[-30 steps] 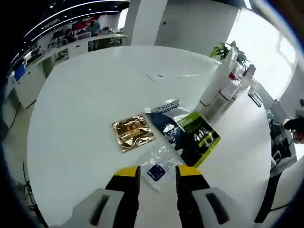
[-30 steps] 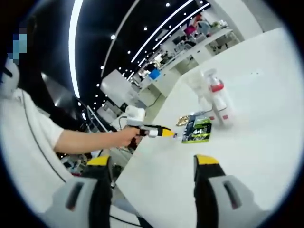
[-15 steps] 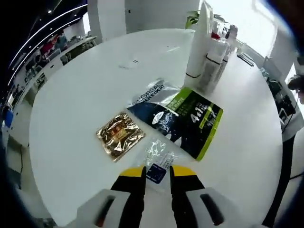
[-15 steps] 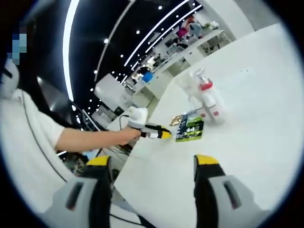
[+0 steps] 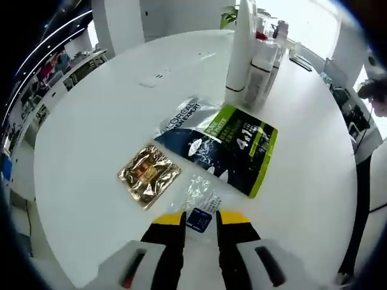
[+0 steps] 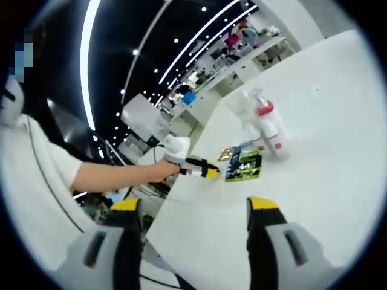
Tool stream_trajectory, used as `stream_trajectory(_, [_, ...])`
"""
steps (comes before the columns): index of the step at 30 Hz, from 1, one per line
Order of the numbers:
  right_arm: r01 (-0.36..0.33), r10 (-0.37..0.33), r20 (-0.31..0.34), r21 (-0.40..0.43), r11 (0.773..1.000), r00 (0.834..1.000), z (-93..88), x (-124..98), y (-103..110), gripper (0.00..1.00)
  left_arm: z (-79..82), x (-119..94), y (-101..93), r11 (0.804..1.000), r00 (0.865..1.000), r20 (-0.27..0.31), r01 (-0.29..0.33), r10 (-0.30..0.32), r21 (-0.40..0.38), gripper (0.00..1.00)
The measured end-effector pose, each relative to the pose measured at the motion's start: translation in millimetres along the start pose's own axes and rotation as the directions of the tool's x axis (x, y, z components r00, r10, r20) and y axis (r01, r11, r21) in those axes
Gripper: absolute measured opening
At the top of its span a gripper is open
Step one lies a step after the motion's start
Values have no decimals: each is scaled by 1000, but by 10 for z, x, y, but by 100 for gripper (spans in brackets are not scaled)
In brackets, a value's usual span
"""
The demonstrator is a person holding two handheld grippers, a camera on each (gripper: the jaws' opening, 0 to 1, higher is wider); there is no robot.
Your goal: Arrange the skincare products in the storage area until every visible bottle or jar stands upright without overlapping.
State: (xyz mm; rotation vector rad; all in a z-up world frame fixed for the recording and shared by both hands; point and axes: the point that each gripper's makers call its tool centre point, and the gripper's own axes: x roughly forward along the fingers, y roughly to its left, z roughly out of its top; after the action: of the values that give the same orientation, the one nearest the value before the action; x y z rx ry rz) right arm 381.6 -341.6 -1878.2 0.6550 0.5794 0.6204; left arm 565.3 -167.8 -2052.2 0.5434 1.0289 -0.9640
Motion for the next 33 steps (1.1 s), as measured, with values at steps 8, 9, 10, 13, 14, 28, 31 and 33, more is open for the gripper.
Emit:
stream_trajectory(8, [-2, 2, -3, -4, 1000, 1000, 2, -1, 13, 68, 6, -50, -24, 1000, 1000, 1, 3, -3, 14, 30])
stream_trajectory(9, [-3, 3, -2, -5, 1000, 1000, 5, 0, 15, 68, 5, -56, -22, 1000, 1000, 1, 1, -1, 20, 30])
stream_trajectory(10, [-4, 4, -1, -3, 1000, 1000, 12, 3, 12, 68, 4, -59, -18, 1000, 1000, 1, -1, 1, 27, 30])
stream_trajectory(13, [-8, 8, -1, -4, 1000, 1000, 19, 15, 23, 68, -17, -49, -5, 999, 1000, -7, -7, 7, 42, 29])
stream_trajectory(14, [-10, 10, -6, -7, 1000, 1000, 11, 22, 32, 68, -27, -44, -5, 999, 1000, -10, -7, 7, 47, 28])
stream_trajectory(28, [-6, 6, -3, -5, 1000, 1000, -46, -16, 46, 68, -54, -94, -58, 992, 1000, -19, 12, -9, 127, 28])
stream_trajectory(31, [-10, 10, 0, -9, 1000, 1000, -47, -8, 63, 68, -29, -114, -58, 993, 1000, -6, 11, -10, 119, 29])
stream_trajectory(33, [-12, 12, 1, -13, 1000, 1000, -52, -8, 80, 68, 6, -148, -79, 992, 1000, 10, 10, -11, 123, 29])
